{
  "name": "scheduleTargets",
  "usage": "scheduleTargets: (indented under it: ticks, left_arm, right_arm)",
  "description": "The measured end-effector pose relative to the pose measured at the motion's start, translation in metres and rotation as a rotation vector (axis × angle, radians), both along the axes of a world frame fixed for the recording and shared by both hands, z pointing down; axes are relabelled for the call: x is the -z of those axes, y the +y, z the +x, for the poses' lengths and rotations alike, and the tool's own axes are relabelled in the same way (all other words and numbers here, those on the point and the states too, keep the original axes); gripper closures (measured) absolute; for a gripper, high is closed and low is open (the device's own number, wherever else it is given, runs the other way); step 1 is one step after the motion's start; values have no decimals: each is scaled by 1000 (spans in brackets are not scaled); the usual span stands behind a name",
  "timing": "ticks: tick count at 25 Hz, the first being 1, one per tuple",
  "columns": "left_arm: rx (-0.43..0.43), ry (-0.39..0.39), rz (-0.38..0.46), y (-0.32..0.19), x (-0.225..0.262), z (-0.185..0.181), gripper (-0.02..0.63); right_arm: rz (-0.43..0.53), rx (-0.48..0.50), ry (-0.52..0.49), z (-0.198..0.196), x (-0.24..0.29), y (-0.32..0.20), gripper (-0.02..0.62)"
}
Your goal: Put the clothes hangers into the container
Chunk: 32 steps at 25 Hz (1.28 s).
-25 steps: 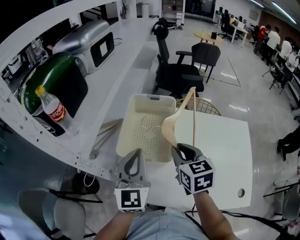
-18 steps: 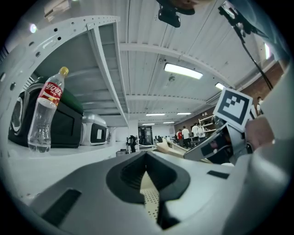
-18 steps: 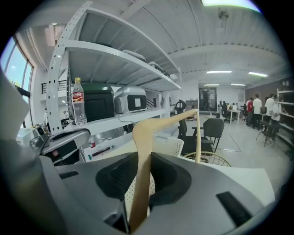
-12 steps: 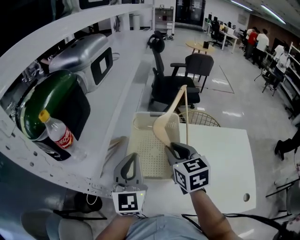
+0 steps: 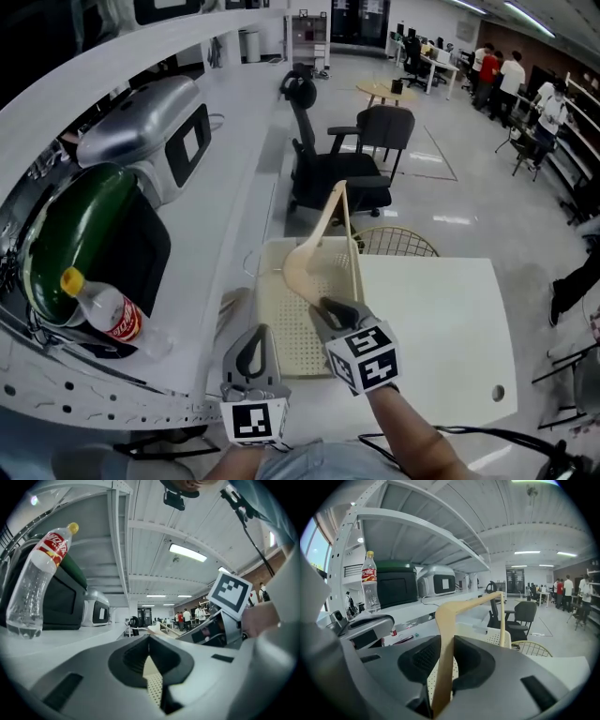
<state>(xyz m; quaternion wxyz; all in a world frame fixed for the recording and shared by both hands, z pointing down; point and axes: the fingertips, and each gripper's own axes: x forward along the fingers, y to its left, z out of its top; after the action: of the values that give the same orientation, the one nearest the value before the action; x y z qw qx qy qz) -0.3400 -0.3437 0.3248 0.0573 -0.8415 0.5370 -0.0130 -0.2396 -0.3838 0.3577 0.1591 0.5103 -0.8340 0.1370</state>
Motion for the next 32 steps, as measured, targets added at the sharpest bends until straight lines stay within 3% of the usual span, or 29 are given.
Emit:
scheduleTargets:
  ticks: [19, 27, 32]
  left_arm:
    - [42, 40, -133, -19, -33, -20, 594]
    - [69, 24, -133, -31, -40, -32, 594]
    - [74, 19, -141, -36, -42, -32, 594]
  right_arm:
    - [-141, 51, -2, -24, -62, -39, 503]
    - [-210, 121, 34, -35, -103, -48, 503]
    - [-282, 130, 6, -34, -120, -53, 503]
